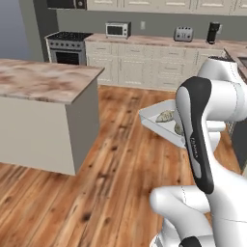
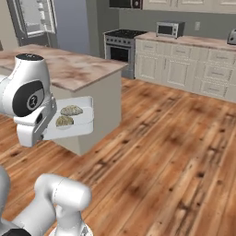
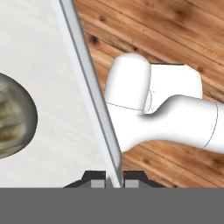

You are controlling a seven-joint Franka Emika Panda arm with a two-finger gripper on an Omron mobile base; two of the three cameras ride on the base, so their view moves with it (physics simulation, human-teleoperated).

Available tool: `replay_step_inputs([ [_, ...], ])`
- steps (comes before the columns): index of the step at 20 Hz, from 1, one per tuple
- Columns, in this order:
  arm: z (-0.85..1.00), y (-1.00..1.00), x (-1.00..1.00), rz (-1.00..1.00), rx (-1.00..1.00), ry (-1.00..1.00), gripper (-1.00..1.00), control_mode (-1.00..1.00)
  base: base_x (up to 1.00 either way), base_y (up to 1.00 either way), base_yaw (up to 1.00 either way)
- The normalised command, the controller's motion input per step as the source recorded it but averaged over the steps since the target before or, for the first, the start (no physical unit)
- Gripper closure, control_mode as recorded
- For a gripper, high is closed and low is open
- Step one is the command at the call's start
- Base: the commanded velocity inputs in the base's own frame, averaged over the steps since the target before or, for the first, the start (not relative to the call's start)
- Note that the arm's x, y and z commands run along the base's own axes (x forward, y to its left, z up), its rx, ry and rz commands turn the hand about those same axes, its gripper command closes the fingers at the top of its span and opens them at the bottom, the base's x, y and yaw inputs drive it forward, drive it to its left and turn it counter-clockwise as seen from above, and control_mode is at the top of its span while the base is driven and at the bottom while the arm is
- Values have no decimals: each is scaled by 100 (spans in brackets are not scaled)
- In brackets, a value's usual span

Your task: Place two dumplings into each of the tupperware containers and then place the containers in the fridge.

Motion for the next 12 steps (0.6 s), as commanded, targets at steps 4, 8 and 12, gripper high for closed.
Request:
replay_step_inputs([
  [4,0,0,0,0,0,0,100,100,100,-74,16],
  [8,0,0,0,0,0,0,100,100,100,-86,12],
  [12,0,0,0,0,0,0,100,100,100,-100,3],
])
